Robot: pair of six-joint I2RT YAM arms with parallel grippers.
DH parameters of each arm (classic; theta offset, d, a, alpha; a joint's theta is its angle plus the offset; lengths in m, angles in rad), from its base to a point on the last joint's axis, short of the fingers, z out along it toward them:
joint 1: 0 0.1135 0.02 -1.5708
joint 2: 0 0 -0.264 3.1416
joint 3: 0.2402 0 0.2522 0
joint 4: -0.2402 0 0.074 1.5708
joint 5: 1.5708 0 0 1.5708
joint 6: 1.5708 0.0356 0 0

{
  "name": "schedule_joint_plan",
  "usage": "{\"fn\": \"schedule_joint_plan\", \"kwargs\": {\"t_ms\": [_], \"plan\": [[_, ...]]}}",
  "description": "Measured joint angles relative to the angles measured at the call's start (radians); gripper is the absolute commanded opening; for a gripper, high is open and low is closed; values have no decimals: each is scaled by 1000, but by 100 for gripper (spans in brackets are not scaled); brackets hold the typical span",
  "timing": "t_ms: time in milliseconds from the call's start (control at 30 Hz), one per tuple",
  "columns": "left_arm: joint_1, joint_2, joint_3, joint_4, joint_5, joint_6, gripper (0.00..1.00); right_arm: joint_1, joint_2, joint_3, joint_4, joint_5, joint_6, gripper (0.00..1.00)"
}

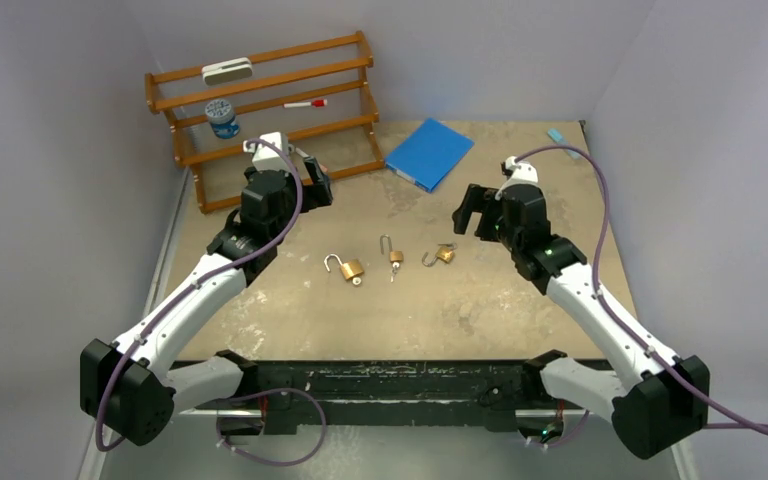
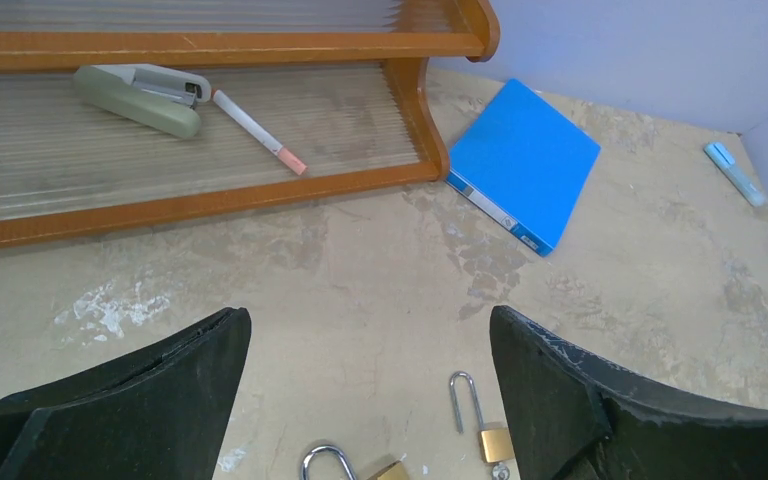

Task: Lock with the key
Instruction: Pick up the lock from the center of the board.

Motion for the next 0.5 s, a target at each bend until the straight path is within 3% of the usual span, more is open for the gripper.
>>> {"fn": "schedule_joint_plan", "kwargs": {"t_ms": [500], "plan": [[0,-9,0,-9,11,0,90,0,42,-2,-12,20,-48,99]]}}
